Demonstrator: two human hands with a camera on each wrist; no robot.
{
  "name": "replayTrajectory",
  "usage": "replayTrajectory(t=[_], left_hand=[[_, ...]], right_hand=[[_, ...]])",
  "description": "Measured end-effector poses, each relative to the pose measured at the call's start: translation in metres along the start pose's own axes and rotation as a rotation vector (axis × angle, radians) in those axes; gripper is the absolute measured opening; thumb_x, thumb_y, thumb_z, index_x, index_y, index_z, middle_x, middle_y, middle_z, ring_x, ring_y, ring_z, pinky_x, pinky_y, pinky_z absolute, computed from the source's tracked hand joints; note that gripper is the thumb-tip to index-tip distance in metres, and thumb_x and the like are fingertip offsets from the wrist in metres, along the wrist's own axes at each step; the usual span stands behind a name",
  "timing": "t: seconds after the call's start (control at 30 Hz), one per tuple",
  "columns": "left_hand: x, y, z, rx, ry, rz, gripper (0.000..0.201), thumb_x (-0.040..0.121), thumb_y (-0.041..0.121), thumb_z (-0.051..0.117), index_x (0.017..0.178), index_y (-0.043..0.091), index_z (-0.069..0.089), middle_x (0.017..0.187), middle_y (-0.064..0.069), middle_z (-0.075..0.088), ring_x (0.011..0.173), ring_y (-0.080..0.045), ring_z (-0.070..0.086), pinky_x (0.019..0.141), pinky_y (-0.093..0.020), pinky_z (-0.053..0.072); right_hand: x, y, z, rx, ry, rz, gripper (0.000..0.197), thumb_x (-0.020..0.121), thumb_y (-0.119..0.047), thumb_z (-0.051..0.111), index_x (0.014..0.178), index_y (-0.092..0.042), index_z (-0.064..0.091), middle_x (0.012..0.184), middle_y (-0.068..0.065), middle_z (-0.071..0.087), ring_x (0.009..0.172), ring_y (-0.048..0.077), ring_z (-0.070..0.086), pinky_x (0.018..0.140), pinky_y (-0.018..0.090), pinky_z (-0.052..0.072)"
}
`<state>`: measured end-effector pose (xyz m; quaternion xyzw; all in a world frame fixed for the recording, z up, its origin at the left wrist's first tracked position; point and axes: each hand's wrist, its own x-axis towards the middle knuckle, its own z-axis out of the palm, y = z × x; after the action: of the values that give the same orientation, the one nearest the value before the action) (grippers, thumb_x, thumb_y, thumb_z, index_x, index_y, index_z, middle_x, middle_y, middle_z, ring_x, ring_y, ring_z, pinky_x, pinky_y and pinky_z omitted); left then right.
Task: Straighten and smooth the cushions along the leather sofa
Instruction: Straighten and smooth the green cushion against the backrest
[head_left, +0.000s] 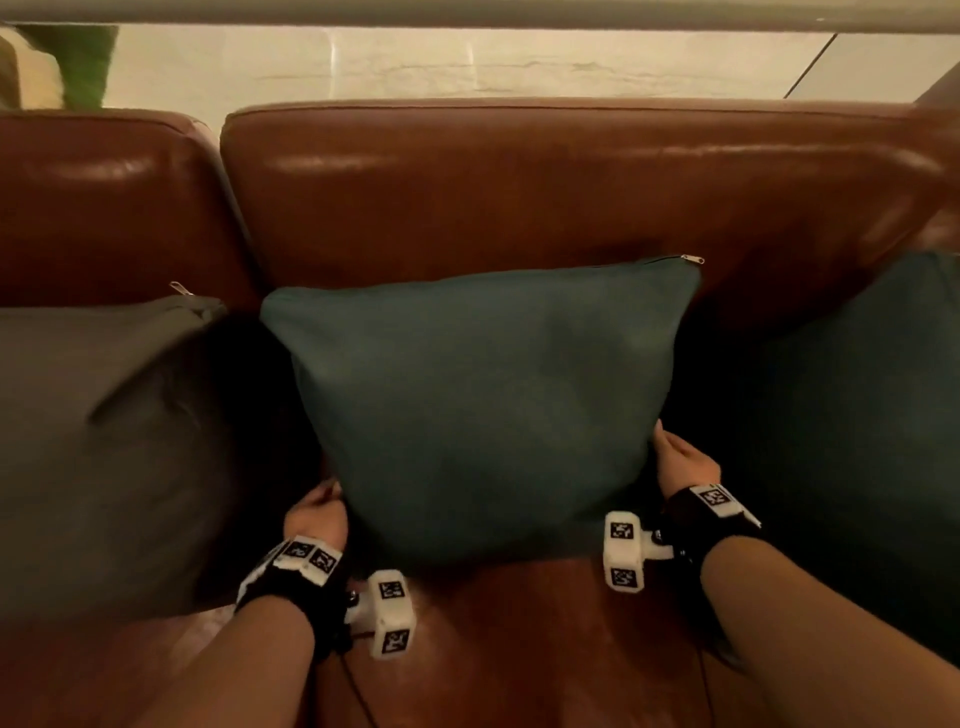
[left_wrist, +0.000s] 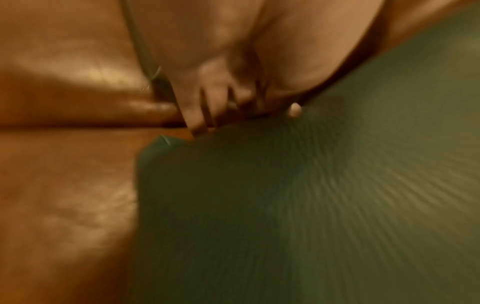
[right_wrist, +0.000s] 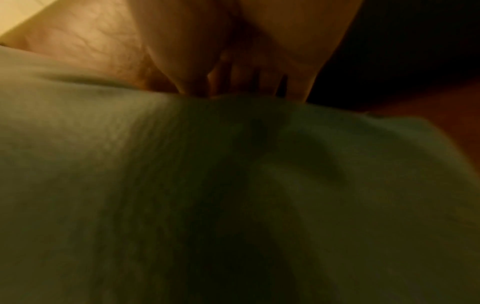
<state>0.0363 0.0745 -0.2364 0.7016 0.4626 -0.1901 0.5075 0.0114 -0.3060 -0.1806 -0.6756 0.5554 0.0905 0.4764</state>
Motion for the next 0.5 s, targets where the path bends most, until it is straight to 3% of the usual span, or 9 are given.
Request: replayTrajectory(t=[0.07,0.1,0.17,0.23,0.3,0.37,0.43,0.5], left_hand=[[0.005,-0.001,-0.004,-0.044,0.09,0.003,0.008,0.088,0.018,0.068,0.092,0.022,0.073,0.106,-0.015,0.073,0.103,-0.038,0.067,0.097,-0.046,0.052],[0.007,0.0,-0.005,-0.067,0.111,-0.002,0.001,0.085,0.024,0.072,0.086,0.025,0.072,0.101,-0.013,0.074,0.1,-0.036,0.068,0.097,-0.046,0.052],[0.011,-0.005,-0.006,-0.1,0.122,0.004,0.007,0.086,0.027,0.071,0.092,0.025,0.074,0.102,-0.01,0.074,0.102,-0.034,0.067,0.099,-0.045,0.052],[0.013,-0.016,-0.004,-0.122,0.089,0.02,0.014,0.093,0.017,0.06,0.096,0.022,0.073,0.117,-0.014,0.069,0.115,-0.034,0.062,0.101,-0.041,0.049],[0.013,-0.033,-0.002,0.048,-0.024,-0.005,0.029,0.099,0.013,0.048,0.119,0.012,0.067,0.135,-0.02,0.057,0.127,-0.038,0.051,0.095,-0.034,0.044],[0.006,-0.046,-0.005,0.223,-0.1,-0.027,0.037,0.102,0.016,0.044,0.135,0.001,0.054,0.142,-0.023,0.051,0.131,-0.038,0.047,0.098,-0.033,0.038],[0.004,-0.051,-0.007,0.244,-0.117,-0.006,0.031,0.099,0.021,0.052,0.121,0.002,0.063,0.131,-0.023,0.059,0.123,-0.038,0.054,0.097,-0.034,0.041],[0.017,-0.049,-0.02,0.21,-0.101,0.058,0.01,0.088,0.027,0.069,0.09,0.018,0.064,0.109,-0.016,0.067,0.107,-0.036,0.063,0.081,-0.028,0.052]], right_hand=[[0.001,-0.005,0.001,0.005,0.091,-0.013,0.045,0.09,-0.05,0.063,0.127,-0.024,0.066,0.13,0.007,0.064,0.117,0.03,0.059,0.1,0.036,0.045],[0.002,-0.007,0.003,0.005,0.137,-0.026,0.044,0.09,-0.049,0.063,0.125,-0.024,0.067,0.127,0.008,0.065,0.114,0.03,0.06,0.097,0.036,0.047],[-0.001,-0.008,0.005,-0.004,0.156,-0.033,0.043,0.093,-0.048,0.058,0.126,-0.022,0.066,0.124,0.008,0.066,0.112,0.031,0.06,0.091,0.033,0.045],[-0.007,-0.001,0.01,0.001,0.144,-0.046,0.045,0.1,-0.044,0.047,0.129,-0.015,0.063,0.126,0.012,0.063,0.117,0.033,0.057,0.089,0.031,0.039],[-0.016,0.013,0.017,-0.057,0.102,-0.03,0.049,0.104,-0.042,0.034,0.134,-0.01,0.057,0.137,0.017,0.056,0.124,0.036,0.051,0.094,0.033,0.037],[-0.024,0.029,0.023,-0.124,0.052,0.011,0.055,0.106,-0.042,0.023,0.14,-0.007,0.048,0.145,0.021,0.046,0.131,0.037,0.045,0.104,0.036,0.033],[-0.033,0.041,0.026,-0.127,0.03,0.015,0.059,0.106,-0.044,0.02,0.145,-0.007,0.043,0.151,0.02,0.04,0.139,0.036,0.038,0.111,0.036,0.027],[-0.042,0.051,0.021,-0.16,0.017,-0.003,0.06,0.105,-0.045,0.022,0.146,-0.007,0.043,0.152,0.017,0.04,0.14,0.033,0.037,0.112,0.034,0.027]])
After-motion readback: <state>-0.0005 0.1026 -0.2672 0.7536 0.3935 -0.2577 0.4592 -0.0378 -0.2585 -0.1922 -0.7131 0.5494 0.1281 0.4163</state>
